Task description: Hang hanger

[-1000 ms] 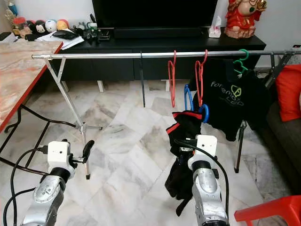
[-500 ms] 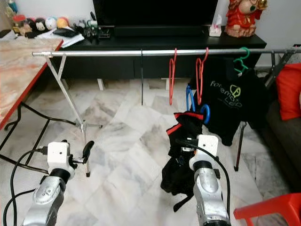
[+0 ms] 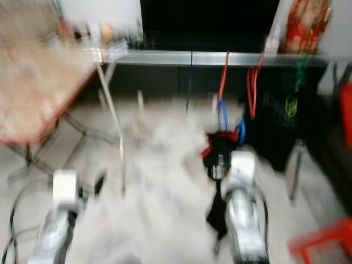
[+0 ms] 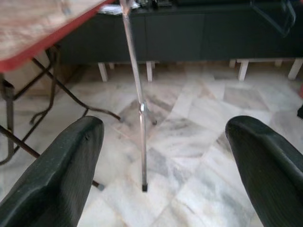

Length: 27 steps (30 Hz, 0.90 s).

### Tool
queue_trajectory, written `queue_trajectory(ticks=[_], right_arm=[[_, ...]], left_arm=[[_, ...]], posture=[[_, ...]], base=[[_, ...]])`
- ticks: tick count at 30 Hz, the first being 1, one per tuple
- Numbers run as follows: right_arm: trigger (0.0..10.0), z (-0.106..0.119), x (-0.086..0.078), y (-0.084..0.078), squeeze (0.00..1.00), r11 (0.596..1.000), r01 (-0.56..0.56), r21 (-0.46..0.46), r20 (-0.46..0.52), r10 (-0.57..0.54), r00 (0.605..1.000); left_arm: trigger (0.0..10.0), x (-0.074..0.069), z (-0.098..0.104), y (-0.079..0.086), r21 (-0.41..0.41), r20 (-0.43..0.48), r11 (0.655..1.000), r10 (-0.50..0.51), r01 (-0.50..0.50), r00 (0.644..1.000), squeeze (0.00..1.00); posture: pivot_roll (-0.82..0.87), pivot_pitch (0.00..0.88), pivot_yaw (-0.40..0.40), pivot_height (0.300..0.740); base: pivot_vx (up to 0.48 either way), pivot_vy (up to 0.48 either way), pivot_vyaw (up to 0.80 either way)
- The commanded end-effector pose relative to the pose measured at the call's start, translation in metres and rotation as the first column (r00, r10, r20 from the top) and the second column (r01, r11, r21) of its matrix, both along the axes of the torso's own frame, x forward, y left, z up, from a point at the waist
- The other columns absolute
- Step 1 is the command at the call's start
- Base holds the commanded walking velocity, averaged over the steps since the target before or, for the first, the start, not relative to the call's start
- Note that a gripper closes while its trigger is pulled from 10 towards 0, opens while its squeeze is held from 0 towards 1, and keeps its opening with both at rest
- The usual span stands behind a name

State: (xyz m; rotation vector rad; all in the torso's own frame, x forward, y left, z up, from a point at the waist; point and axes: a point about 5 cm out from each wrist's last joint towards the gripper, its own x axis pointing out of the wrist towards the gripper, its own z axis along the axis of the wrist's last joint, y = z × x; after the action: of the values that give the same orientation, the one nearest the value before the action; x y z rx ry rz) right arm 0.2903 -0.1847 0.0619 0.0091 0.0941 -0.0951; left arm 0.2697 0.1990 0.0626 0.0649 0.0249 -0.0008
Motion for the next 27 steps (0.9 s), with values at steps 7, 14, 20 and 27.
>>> queue_trajectory(ticks=[7, 14, 20, 27], right_arm=[[10.0, 0.0103, 0.0062, 0.0001, 0.0, 1.0, 0.004, -0.009, 0.033, -0.004, 0.999], [10.0, 0.0119, 0.0092, -0.0004, 0.0, 1.0, 0.011, -0.011, 0.031, -0.011, 0.999], [10.0, 0.0136, 0.012, 0.0025, 0.0, 1.0, 0.009, -0.005, 0.034, -0.009, 0.999], [10.0, 0.0115, 0.0095, 0.0041, 0.0, 1.0, 0.007, -0.002, 0.028, -0.007, 1.0]], left_arm=[[10.0, 0.0004, 0.0017, 0.0023, 0.013, 0.0, 1.0, -0.003, 0.003, 1.0, 0.0], [10.0, 0.0008, 0.003, 0.0029, 0.019, 0.0, 1.0, -0.009, 0.009, 1.0, 0.0], [10.0, 0.0004, 0.0011, 0.0019, 0.05, -0.017, 0.999, -0.021, 0.022, 1.0, 0.0], [10.0, -0.0009, 0.0016, -0.0012, 0.027, -0.015, 0.999, -0.037, 0.038, 0.999, 0.0]], posture=[[-0.06, 0.0, 0.003, 0.74], [-0.06, 0.0, 0.0, 0.74], [-0.05, 0.013, 0.001, 0.74], [-0.05, 0.028, 0.003, 0.74]], base=[[-0.339, 0.0, 0.0], [-0.339, 0.0, 0.0], [-0.194, 0.0, 0.0], [0.0, 0.0, 0.0]])
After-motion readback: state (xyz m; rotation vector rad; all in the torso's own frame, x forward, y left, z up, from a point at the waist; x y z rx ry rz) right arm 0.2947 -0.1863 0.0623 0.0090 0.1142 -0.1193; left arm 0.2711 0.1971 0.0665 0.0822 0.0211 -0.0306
